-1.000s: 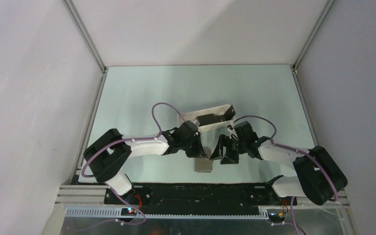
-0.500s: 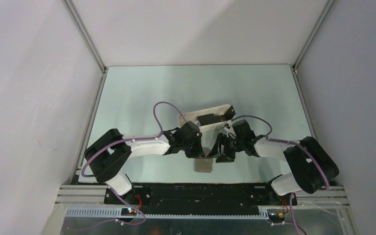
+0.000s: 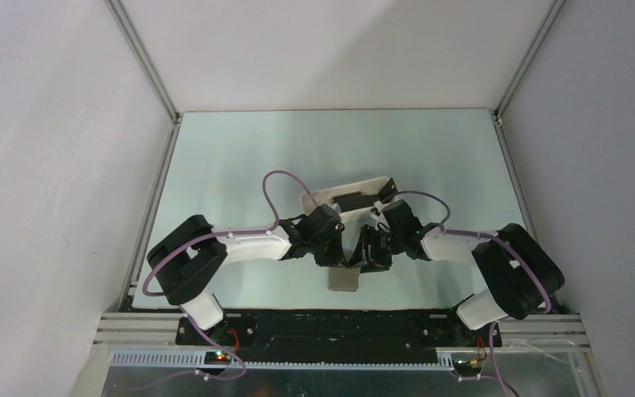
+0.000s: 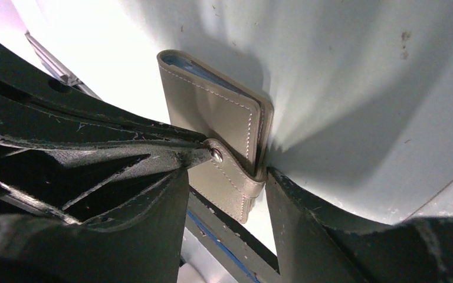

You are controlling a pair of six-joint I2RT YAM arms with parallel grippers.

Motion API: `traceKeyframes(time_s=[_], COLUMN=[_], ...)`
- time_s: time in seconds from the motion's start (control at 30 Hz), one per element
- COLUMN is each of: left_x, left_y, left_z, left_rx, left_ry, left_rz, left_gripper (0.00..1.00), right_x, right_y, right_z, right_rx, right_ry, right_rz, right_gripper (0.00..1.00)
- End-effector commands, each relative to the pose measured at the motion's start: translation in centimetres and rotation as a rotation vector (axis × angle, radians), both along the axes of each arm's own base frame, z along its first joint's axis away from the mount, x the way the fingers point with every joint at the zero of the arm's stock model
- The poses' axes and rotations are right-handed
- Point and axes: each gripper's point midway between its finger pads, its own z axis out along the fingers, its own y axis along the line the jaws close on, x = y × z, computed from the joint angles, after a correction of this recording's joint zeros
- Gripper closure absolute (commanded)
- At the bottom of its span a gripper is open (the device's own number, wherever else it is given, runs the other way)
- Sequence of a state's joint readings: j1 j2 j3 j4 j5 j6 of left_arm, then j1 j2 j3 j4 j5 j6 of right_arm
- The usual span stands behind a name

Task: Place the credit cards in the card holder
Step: Close the card holder at the center of the board.

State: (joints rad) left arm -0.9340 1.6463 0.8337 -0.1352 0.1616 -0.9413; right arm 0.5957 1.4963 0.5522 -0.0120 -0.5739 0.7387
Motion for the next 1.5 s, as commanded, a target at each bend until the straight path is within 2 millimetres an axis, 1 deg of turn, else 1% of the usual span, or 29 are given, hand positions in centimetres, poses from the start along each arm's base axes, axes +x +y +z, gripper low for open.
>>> traceKeyframes(time_s=[0.0, 0.17, 0.33, 0.53, 0.87, 1.23, 1.4, 1.47], left_x=[0.2, 0.2, 0.3, 0.2, 0.1, -0.1, -0.3, -0.5], left_y=[0.7, 1.1, 1.4, 1.7, 1.6, 1.5, 1.7, 1.7], left_z=[-0.9, -0.6, -0.5, -0.8, -0.9, -1.0, -1.2, -1.2], left_rx=[0.068, 0.081, 0.098, 0.115, 0.131, 0.153, 0.166, 0.170], left_ry=[-0.019, -0.026, -0.035, -0.031, -0.032, -0.029, -0.024, -0.021], left_rz=[-0.002, 0.005, 0.004, 0.002, -0.007, -0.020, -0.018, -0.016], left_gripper=[1.00, 1.00, 1.00, 1.00, 1.00, 1.00, 1.00, 1.00], right_x=[-0.9, -1.1, -0.9, -1.2, -1.4, -2.1, -2.1, -2.5], right_y=[-3.4, -3.6, -3.9, -3.8, -4.2, -4.5, -5.0, -5.2], right_z=[-4.6, -4.5, -4.4, -5.3, -6.3, -7.6, -8.4, -8.9], right_rx=[-0.258, -0.273, -0.284, -0.289, -0.335, -0.419, -0.476, -0.510], right_ry=[0.001, 0.001, 0.006, 0.035, 0.050, 0.059, 0.058, 0.069], right_rz=[-0.012, -0.008, -0.030, -0.026, -0.018, 0.015, 0.017, 0.028], right_gripper=[0.45, 0.45, 0.44, 0.53, 0.59, 0.62, 0.63, 0.64])
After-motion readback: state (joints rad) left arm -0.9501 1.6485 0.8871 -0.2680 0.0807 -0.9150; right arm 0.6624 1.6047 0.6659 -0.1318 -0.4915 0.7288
